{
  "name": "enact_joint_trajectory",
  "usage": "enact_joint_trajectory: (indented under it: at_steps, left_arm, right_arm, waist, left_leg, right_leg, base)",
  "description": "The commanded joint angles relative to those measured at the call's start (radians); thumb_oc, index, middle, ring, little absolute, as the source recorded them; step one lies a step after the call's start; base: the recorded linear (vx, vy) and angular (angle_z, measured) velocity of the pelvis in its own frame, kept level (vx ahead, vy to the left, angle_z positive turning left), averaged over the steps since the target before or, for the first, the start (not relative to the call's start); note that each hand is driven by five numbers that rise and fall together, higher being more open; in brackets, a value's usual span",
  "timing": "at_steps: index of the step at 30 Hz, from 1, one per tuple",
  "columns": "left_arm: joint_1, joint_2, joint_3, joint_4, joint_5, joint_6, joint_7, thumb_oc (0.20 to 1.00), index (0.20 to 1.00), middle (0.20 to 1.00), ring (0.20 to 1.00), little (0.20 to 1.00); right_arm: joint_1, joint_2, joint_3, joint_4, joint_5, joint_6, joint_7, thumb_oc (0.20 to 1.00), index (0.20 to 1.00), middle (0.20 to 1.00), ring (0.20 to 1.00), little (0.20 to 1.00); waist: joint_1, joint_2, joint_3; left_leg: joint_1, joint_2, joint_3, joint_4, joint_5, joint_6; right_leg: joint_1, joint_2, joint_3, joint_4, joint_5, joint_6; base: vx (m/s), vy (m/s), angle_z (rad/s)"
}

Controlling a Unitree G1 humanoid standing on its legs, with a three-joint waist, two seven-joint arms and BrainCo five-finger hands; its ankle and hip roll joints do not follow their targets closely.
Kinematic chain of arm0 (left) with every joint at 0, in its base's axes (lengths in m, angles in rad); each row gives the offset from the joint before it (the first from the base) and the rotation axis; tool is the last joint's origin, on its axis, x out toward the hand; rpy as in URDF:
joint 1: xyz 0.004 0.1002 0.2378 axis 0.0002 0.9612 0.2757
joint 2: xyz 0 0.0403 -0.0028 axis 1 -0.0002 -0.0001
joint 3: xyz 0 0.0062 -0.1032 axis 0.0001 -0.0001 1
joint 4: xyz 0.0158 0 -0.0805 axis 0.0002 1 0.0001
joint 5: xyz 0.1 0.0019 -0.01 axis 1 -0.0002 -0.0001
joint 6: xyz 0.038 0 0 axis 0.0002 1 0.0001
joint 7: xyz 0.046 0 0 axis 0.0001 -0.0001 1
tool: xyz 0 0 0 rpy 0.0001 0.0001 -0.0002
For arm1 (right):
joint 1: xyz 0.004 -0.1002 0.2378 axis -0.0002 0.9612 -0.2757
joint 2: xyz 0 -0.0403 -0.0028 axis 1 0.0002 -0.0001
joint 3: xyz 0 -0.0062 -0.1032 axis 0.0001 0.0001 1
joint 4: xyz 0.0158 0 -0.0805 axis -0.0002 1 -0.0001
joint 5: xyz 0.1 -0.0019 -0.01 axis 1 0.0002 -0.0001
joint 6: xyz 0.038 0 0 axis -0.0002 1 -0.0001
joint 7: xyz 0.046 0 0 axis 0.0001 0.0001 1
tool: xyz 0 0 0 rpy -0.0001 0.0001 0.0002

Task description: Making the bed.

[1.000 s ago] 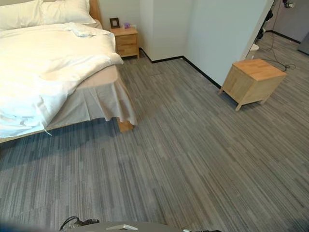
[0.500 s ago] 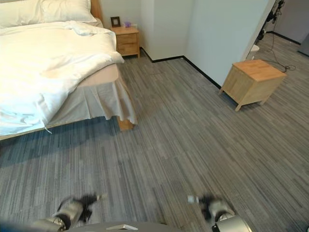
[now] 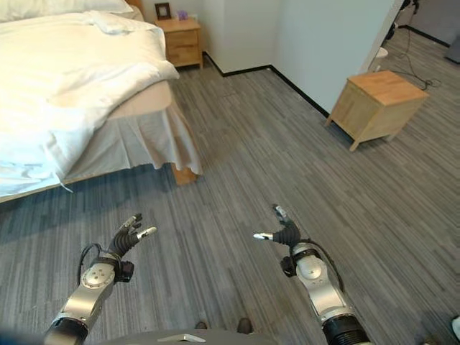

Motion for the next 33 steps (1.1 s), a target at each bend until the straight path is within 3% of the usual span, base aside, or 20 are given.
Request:
enact_joint_trajectory:
  at_steps: [1, 4, 5, 6, 7, 8, 10, 14, 15, 18, 22, 23, 24, 25, 26, 27, 29, 30, 32, 33]
  left_arm:
    - [-0.076, 0.027, 0.025, 0.028, 0.039, -0.037, 0.053, 1.0, 1.0, 1.0, 1.0, 1.0]
    - [-0.078, 0.044, 0.046, -0.026, 0.081, -0.038, 0.089, 1.0, 1.0, 1.0, 1.0, 1.0]
    - [-0.077, 0.051, 0.062, -0.048, 0.097, -0.032, 0.105, 1.0, 1.0, 1.0, 1.0, 1.0]
    - [-0.073, 0.051, 0.074, -0.075, 0.088, -0.025, 0.102, 1.0, 1.0, 1.0, 1.0, 1.0]
    - [-0.072, 0.051, 0.074, -0.076, 0.088, -0.024, 0.102, 1.0, 1.0, 1.0, 1.0, 1.0]
    - [-0.064, 0.05, 0.088, -0.106, 0.077, -0.017, 0.107, 1.0, 1.0, 1.0, 1.0, 1.0]
    - [-0.06, 0.056, 0.09, -0.131, 0.09, -0.011, 0.108, 1.0, 1.0, 1.0, 1.0, 1.0]
    - [-0.065, 0.058, 0.08, -0.16, 0.101, -0.019, 0.11, 1.0, 1.0, 1.0, 1.0, 1.0]
    - [-0.073, 0.057, 0.074, -0.155, 0.1, -0.025, 0.108, 1.0, 1.0, 1.0, 1.0, 1.0]
    - [-0.093, 0.06, 0.064, -0.166, 0.12, -0.022, 0.095, 1.0, 1.0, 1.0, 1.0, 1.0]
    - [-0.074, 0.049, 0.061, -0.198, 0.139, -0.017, 0.077, 1.0, 1.0, 1.0, 1.0, 1.0]
    - [-0.044, 0.032, 0.056, -0.204, 0.143, -0.024, 0.063, 1.0, 1.0, 1.0, 1.0, 1.0]
    - [-0.037, 0.013, 0.054, -0.184, 0.123, -0.022, 0.065, 1.0, 1.0, 1.0, 1.0, 1.0]
    - [-0.038, 0.013, 0.054, -0.184, 0.123, -0.023, 0.065, 1.0, 1.0, 1.0, 1.0, 1.0]
    - [-0.036, 0.006, 0.052, -0.185, 0.106, -0.023, 0.062, 1.0, 1.0, 1.0, 1.0, 1.0]
    - [-0.038, 0.006, 0.046, -0.192, 0.101, -0.021, 0.056, 1.0, 1.0, 1.0, 1.0, 1.0]
    - [-0.053, 0.014, 0.043, -0.221, 0.093, -0.025, 0.056, 1.0, 1.0, 1.0, 1.0, 1.0]
    - [-0.054, 0.015, 0.042, -0.221, 0.093, -0.024, 0.056, 1.0, 1.0, 1.0, 1.0, 1.0]
    - [-0.064, 0.006, 0.044, -0.219, 0.075, -0.018, 0.047, 1.0, 1.0, 1.0, 1.0, 1.0]
    - [-0.065, 0.006, 0.055, -0.224, 0.056, -0.022, 0.036, 1.0, 1.0, 1.0, 1.0, 1.0]
  right_arm:
    - [-0.082, -0.006, 0.006, -0.01, -0.025, -0.051, -0.004, 1.0, 1.0, 1.0, 1.0, 1.0]
    - [-0.115, -0.007, 0.014, 0.0, -0.038, -0.056, -0.017, 1.0, 1.0, 1.0, 1.0, 1.0]
    - [-0.127, -0.006, 0.018, -0.027, -0.041, -0.057, -0.013, 1.0, 1.0, 1.0, 1.0, 1.0]
    - [-0.126, -0.007, 0.017, -0.05, -0.042, -0.056, -0.007, 1.0, 1.0, 1.0, 1.0, 1.0]
    - [-0.126, -0.007, 0.017, -0.05, -0.042, -0.056, -0.007, 1.0, 1.0, 1.0, 1.0, 1.0]
    - [-0.132, -0.002, 0.023, -0.078, -0.043, -0.054, -0.001, 1.0, 1.0, 1.0, 1.0, 1.0]
    - [-0.135, 0.002, 0.03, -0.089, -0.04, -0.053, 0.0, 1.0, 1.0, 1.0, 1.0, 1.0]
    - [-0.122, -0.016, 0.025, -0.126, -0.025, -0.058, 0.025, 1.0, 1.0, 1.0, 1.0, 1.0]
    - [-0.116, -0.031, 0.019, -0.13, -0.024, -0.062, 0.025, 1.0, 1.0, 1.0, 1.0, 1.0]
    - [-0.092, -0.058, 0.004, -0.162, -0.047, -0.056, 0.034, 1.0, 1.0, 1.0, 1.0, 1.0]
    - [-0.052, -0.064, -0.016, -0.211, -0.043, -0.055, 0.067, 1.0, 1.0, 1.0, 1.0, 1.0]
    - [-0.04, -0.089, -0.009, -0.213, -0.049, -0.065, 0.09, 1.0, 1.0, 1.0, 1.0, 1.0]
    - [-0.033, -0.105, -0.02, -0.221, -0.032, -0.067, 0.09, 1.0, 1.0, 1.0, 1.0, 1.0]
    - [-0.033, -0.105, -0.021, -0.221, -0.032, -0.067, 0.09, 1.0, 1.0, 1.0, 1.0, 1.0]
    - [-0.029, -0.105, -0.03, -0.226, 0.009, -0.066, 0.088, 1.0, 1.0, 1.0, 1.0, 1.0]
    - [-0.017, -0.109, -0.043, -0.24, 0.037, -0.07, 0.088, 1.0, 1.0, 1.0, 1.0, 1.0]
    - [-0.012, -0.131, -0.068, -0.234, 0.058, -0.066, 0.063, 1.0, 1.0, 1.0, 1.0, 1.0]
    - [-0.013, -0.13, -0.068, -0.232, 0.058, -0.067, 0.062, 1.0, 1.0, 1.0, 1.0, 1.0]
    - [-0.012, -0.142, -0.089, -0.224, 0.05, -0.056, 0.048, 1.0, 1.0, 1.0, 1.0, 1.0]
    - [-0.014, -0.155, -0.104, -0.233, 0.051, -0.052, 0.05, 1.0, 1.0, 1.0, 1.0, 1.0]
  waist:
    - [0.018, -0.047, -0.013]
    - [0.029, -0.046, 0.005]
    - [0.036, -0.04, 0.022]
    - [0.038, -0.033, 0.034]
    - [0.038, -0.034, 0.033]
    - [0.033, -0.021, 0.058]
    - [0.03, -0.013, 0.072]
    - [-0.009, -0.007, 0.086]
    - [-0.033, -0.019, 0.092]
    - [-0.077, -0.026, 0.082]
    - [-0.111, -0.021, 0.06]
    - [-0.112, -0.002, 0.043]
    - [-0.105, 0.018, 0.038]
    - [-0.109, 0.013, 0.035]
    - [-0.103, 0.011, 0.041]
    - [-0.091, -0.011, 0.057]
    - [-0.054, -0.071, 0.092]
    - [-0.052, -0.067, 0.094]
    - [-0.025, -0.083, 0.098]
    - [-0.008, -0.08, 0.099]
  left_leg:
    - [-0.05, -0.039, -0.103, 0.0, 0.059, -0.009]
    - [-0.063, -0.049, -0.093, 0.0, 0.063, 0.012]
    - [-0.055, -0.05, -0.087, 0.0, 0.049, 0.031]
    - [-0.051, -0.054, -0.093, 0.0, 0.047, 0.047]
    - [-0.053, -0.056, -0.092, 0.0, 0.048, 0.048]
    - [-0.042, -0.054, -0.085, 0.006, 0.044, 0.068]
    - [-0.027, -0.047, -0.086, 0.014, 0.033, 0.07]
    - [0.051, -0.041, -0.126, 0.004, 0.005, 0.05]
    - [0.084, -0.05, -0.156, 0.001, -0.006, 0.044]
    - [0.143, -0.048, -0.231, 0.0, -0.04, 0.032]
    - [0.213, -0.031, -0.285, 0.0, -0.037, 0.015]
    - [0.236, 0.014, -0.29, 0.021, 0.02, -0.012]
    - [0.185, 0.034, -0.249, 0.188, 0.108, -0.067]
    - [0.177, 0.028, -0.253, 0.191, 0.11, -0.067]
    - [0.133, 0.027, -0.209, 0.328, 0.177, -0.096]
    - [0.044, 0.024, -0.15, 0.464, 0.213, -0.103]
    - [-0.143, 0.067, 0.014, 0.673, 0.197, -0.043]
    - [-0.146, 0.072, 0.015, 0.684, 0.188, -0.042]
    - [-0.245, 0.118, 0.11, 0.647, 0.173, -0.035]
    - [-0.282, 0.12, 0.146, 0.6, 0.15, -0.043]
  right_leg:
    - [0.024, -0.059, -0.031, 0.017, 0.089, 0.052]
    - [-0.006, -0.073, -0.022, 0.062, 0.091, 0.053]
    - [-0.054, -0.079, -0.017, 0.176, 0.064, 0.057]
    - [-0.121, -0.086, -0.013, 0.324, 0.075, 0.062]
    - [-0.127, -0.088, -0.012, 0.332, 0.072, 0.062]
    - [-0.212, -0.109, -0.016, 0.52, 0.124, 0.063]
    - [-0.271, -0.11, -0.017, 0.588, 0.127, 0.064]
    - [-0.321, -0.07, -0.003, 0.382, 0.128, 0.066]
    - [-0.34, -0.048, 0.038, 0.247, 0.174, 0.079]
    - [-0.367, -0.018, 0.106, 0.03, 0.279, 0.12]
    - [-0.37, -0.017, 0.099, 0.058, 0.321, 0.128]
    - [-0.365, 0.0, 0.099, 0.106, 0.311, 0.104]
    - [-0.325, 0.015, 0.075, 0.139, 0.266, 0.075]
    - [-0.329, 0.009, 0.074, 0.139, 0.267, 0.076]
    - [-0.276, 0.014, 0.061, 0.137, 0.246, 0.059]
    - [-0.222, -0.001, 0.052, 0.123, 0.231, 0.045]
    - [-0.112, -0.015, 0.023, 0.084, 0.182, 0.001]
    - [-0.11, -0.01, 0.024, 0.083, 0.181, 0.001]
    - [-0.05, -0.02, 0.002, 0.057, 0.154, -0.01]
    - [-0.012, -0.021, -0.015, 0.044, 0.14, -0.012]
  base:
    - [-0.01, 0.072, -0.19]
    - [0.0, 0.127, -0.16]
    - [0.06, 0.238, -0.07]
    - [0.07, 0.206, -0.17]
    - [0.06, 0.236, -0.08]
    - [0.07, 0.165, -0.08]
    - [0.16, 0.129, -0.19]
    - [0.31, -0.032, -0.04]
    - [0.41, -0.119, 0.23]
    - [0.46, -0.127, 0.87]
    - [0.46, -0.158, 0.78]
    - [0.57, -0.242, 1.56]
    - [0.56, -0.242, 1.17]
    - [0.44, -0.221, 0.85]
    - [0.3, -0.246, 0.22]
    - [0.49, -0.42, 0.41]
    - [0.43, -0.47, 0.54]
    - [0.29, -0.31, 0.44]
    - [0.31, -0.175, 0.34]
    - [0.4, -0.156, 0.15]
